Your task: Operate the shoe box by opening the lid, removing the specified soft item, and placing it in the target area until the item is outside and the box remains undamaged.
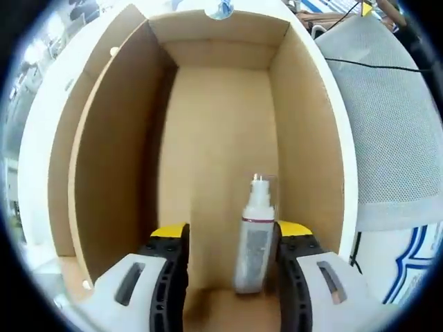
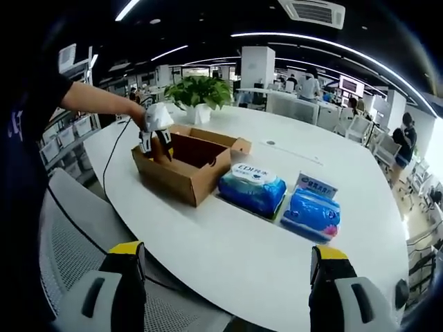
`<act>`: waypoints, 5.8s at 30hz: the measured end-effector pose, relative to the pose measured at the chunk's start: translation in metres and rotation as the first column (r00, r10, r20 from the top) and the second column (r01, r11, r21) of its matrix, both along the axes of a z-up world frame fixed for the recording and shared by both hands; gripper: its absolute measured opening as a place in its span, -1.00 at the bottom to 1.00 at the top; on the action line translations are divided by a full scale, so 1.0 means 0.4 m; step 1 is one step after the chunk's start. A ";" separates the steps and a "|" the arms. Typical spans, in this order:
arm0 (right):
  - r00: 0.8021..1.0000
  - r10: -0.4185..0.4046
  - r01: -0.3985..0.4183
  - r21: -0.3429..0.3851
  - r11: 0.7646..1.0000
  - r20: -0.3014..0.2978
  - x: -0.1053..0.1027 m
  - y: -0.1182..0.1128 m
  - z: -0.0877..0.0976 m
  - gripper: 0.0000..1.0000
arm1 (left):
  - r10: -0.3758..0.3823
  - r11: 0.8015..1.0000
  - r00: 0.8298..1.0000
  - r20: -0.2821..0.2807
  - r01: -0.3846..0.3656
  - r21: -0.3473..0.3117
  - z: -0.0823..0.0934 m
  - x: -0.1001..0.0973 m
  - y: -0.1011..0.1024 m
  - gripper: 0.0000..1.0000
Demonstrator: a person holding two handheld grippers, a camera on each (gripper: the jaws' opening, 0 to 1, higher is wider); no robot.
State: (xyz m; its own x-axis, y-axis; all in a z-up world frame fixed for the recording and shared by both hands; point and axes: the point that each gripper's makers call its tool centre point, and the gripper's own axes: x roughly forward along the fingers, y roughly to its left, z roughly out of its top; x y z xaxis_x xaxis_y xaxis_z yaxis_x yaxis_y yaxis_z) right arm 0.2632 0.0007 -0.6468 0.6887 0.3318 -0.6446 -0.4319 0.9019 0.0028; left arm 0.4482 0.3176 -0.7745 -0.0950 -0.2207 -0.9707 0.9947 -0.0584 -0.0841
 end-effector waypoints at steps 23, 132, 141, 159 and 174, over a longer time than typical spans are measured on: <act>1.000 -0.003 0.003 -0.002 1.000 0.007 0.000 -0.002 -0.001 0.99 | 0.008 1.000 1.000 0.017 -0.009 0.018 -0.027 -0.032 0.014 -0.59; 0.836 0.470 -0.492 0.004 0.871 0.283 0.107 0.365 0.159 0.34 | 0.019 0.914 0.989 0.150 0.043 -0.403 0.352 -0.240 -0.209 -0.62; 0.800 0.528 -0.550 -0.005 0.835 0.285 0.096 0.402 0.162 0.24 | 0.018 0.903 0.990 0.139 0.043 -0.428 0.337 -0.272 -0.229 -0.62; 0.751 0.591 -0.612 -0.026 0.790 0.295 0.086 0.437 0.157 -0.05 | 0.001 0.880 0.993 0.114 0.053 -0.473 0.333 -0.314 -0.271 -0.62; 0.705 0.650 -0.667 -0.046 0.743 0.283 0.082 0.459 0.135 -0.22 | -0.066 0.849 0.995 0.077 0.096 -0.520 0.356 -0.350 -0.302 -0.62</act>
